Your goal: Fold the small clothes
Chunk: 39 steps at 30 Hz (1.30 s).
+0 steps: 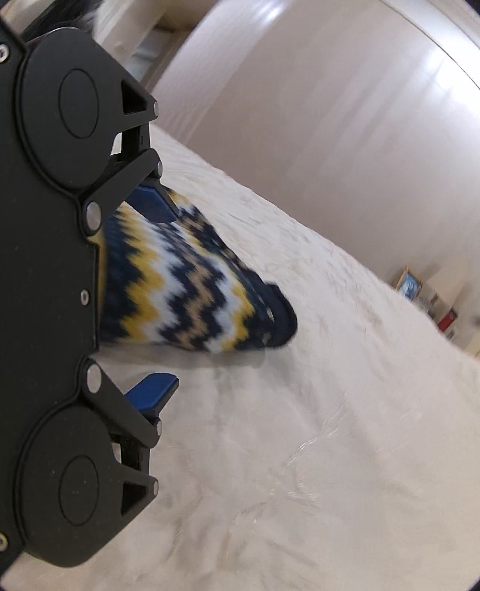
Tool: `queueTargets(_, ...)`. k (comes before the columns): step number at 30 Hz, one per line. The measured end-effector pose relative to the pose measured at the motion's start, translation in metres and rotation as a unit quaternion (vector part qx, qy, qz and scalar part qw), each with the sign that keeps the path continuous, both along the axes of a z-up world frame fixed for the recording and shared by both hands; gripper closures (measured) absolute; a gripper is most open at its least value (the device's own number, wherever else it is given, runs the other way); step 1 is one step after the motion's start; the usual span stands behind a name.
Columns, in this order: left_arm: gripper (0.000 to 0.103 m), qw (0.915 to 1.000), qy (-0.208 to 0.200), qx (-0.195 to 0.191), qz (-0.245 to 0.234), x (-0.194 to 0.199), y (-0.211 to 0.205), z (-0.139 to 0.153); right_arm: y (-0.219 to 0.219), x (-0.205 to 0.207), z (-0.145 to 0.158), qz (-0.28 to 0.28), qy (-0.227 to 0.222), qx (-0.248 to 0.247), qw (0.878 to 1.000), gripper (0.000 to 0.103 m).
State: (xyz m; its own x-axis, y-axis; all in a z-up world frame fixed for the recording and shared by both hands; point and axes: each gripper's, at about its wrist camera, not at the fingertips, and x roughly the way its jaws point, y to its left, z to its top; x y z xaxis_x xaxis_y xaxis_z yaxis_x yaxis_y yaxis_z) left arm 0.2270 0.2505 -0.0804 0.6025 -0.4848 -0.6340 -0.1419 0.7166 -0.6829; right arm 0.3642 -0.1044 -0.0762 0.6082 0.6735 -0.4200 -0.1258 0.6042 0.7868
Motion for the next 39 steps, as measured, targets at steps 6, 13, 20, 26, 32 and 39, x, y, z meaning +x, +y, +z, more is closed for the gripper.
queueTargets(6, 0.024, 0.9992, -0.009, -0.039, -0.006, 0.007, 0.001, -0.009, 0.009, 0.014, -0.030, 0.025, 0.030, 0.080, 0.996, 0.050)
queueTargets(13, 0.057, 0.9956, -0.006, -0.091, -0.019, 0.003, 0.000, -0.010, 0.012, -0.005, -0.005, 0.013, 0.020, 0.046, 0.999, 0.056)
queueTargets(20, 0.057, 0.9911, 0.013, -0.115, -0.066, -0.022, -0.033, 0.007, -0.005, -0.067, 0.039, 0.023, 0.021, -0.012, 0.999, 0.056)
queueTargets(26, 0.057, 0.9876, 0.045, -0.101, -0.111, -0.072, -0.074, 0.014, -0.036, -0.137, 0.043, 0.026, 0.057, -0.038, 0.997, 0.055)
queueTargets(32, 0.050, 0.9938, 0.065, 0.007, -0.089, -0.105, -0.089, 0.014, -0.043, -0.176, 0.018, 0.005, 0.060, -0.118, 0.991, 0.046)
queueTargets(39, 0.032, 0.9781, 0.014, 0.193, -0.076, -0.124, -0.100, 0.038, -0.032, -0.196, 0.007, -0.030, 0.009, -0.159, 0.987, 0.037)
